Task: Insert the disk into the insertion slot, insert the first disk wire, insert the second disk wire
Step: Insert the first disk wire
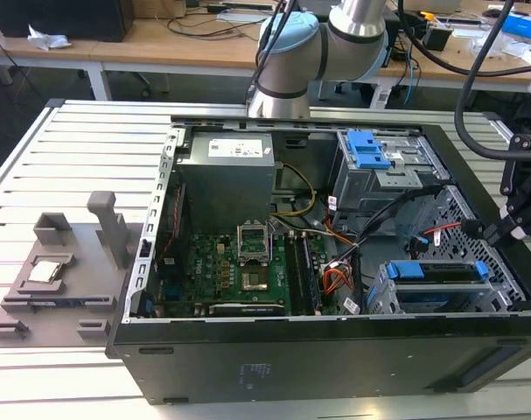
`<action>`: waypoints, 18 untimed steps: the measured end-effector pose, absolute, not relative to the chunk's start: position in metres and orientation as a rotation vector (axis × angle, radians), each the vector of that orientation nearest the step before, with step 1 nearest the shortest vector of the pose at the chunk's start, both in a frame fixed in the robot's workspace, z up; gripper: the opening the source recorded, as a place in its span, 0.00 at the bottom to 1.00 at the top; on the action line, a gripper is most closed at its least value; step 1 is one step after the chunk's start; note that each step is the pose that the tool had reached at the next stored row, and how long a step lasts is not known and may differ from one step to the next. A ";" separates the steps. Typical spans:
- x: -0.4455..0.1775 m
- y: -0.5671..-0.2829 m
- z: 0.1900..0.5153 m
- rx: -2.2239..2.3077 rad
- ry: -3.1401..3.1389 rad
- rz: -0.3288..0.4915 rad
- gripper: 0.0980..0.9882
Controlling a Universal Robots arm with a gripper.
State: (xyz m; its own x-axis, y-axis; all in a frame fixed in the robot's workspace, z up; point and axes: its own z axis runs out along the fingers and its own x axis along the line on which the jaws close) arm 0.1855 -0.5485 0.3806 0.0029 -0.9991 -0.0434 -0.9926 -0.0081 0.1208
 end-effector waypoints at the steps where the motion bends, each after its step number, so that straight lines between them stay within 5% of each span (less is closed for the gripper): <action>1: 0.186 -0.549 0.381 2.185 -2.173 -0.179 0.01; 18: 0.195 -0.503 0.376 2.205 -2.150 -0.178 0.01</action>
